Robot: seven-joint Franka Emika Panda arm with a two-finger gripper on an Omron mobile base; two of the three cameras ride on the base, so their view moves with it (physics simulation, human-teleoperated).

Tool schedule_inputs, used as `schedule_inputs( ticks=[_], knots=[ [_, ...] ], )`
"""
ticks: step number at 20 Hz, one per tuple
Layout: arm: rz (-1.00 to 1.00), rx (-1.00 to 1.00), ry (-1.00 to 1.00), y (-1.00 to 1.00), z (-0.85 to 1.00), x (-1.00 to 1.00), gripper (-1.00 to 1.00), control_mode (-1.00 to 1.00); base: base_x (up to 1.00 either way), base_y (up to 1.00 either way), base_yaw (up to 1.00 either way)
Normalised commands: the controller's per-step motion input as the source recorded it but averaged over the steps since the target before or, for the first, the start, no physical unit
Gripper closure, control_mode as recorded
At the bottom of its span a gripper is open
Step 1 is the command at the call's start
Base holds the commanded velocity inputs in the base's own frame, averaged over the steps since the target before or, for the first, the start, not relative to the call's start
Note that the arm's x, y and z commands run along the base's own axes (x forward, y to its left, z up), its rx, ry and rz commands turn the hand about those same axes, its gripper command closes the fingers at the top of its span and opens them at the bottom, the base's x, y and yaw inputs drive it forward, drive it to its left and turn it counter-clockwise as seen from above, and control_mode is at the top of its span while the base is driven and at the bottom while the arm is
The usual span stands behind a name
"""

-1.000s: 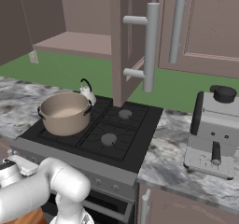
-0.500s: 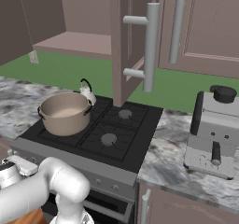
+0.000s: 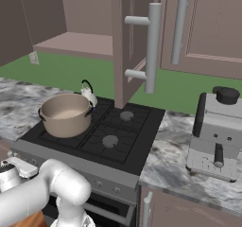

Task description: Pick the kettle from the cabinet and place it on a stove burner. Then pick the pot from the counter and place it on another stove burner. Finally, turn both burners on.

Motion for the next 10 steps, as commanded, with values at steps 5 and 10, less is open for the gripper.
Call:
schedule_inputs(
  ticks=[5,10],
  knots=[
    [0.0,0.0,0.0,0.03,0.0,0.08,1.0,-1.0,0.0,0.0,0.0],
    [0.0,0.0,0.0,0.0,0.0,0.01,1.0,-1.0,0.0,0.0,0.0]
  ],
)
